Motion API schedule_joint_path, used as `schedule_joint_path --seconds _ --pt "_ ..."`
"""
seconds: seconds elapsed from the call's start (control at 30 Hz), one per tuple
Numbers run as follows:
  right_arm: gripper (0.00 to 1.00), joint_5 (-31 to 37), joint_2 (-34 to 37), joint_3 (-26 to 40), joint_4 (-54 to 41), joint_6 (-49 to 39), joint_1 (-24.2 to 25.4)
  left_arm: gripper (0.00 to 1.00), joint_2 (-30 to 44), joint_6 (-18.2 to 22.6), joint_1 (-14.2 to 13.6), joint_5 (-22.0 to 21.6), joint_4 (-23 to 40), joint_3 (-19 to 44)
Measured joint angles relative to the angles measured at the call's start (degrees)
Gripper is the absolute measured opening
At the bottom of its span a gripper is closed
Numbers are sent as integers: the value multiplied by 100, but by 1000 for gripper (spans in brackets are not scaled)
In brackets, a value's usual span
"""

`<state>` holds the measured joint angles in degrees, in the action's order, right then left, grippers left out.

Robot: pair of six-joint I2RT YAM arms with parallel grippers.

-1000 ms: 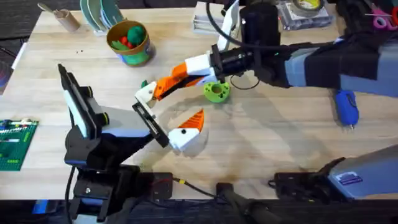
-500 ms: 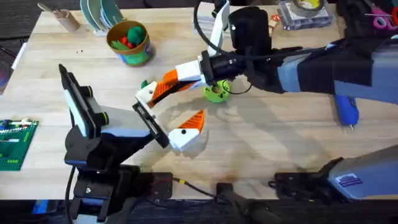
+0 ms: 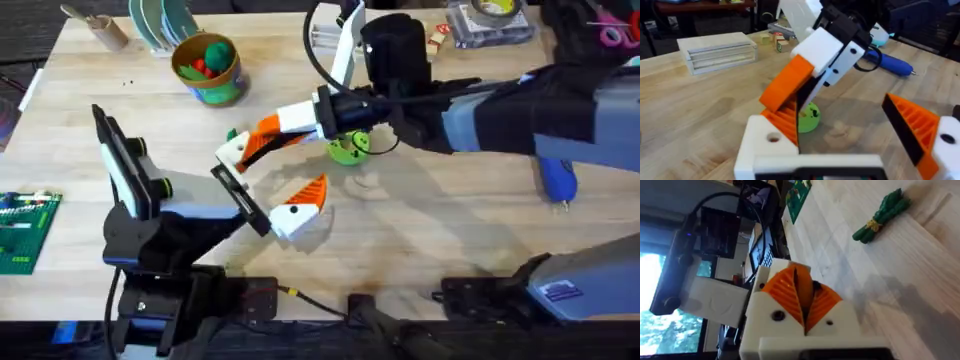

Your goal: Pick up the gripper from the table and insert it into the empty holder that is missing its gripper. Then pick up a screw, insert it into the mounting hole, and use the screwdriver to tighten it. Finally, clean up the table by picking up the vegetable and placing it into the bucket.

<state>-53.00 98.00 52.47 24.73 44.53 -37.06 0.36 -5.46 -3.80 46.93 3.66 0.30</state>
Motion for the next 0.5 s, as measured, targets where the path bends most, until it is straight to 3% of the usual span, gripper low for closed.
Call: schedule_joint_path --seconds 0.17,0.5 --pt "36 -21 0 0 -2 0 8 993 0 -12 -1 -3 0 0" --pt "435 -534 2 0 -72 0 246 993 0 155 -126 471 50 2"
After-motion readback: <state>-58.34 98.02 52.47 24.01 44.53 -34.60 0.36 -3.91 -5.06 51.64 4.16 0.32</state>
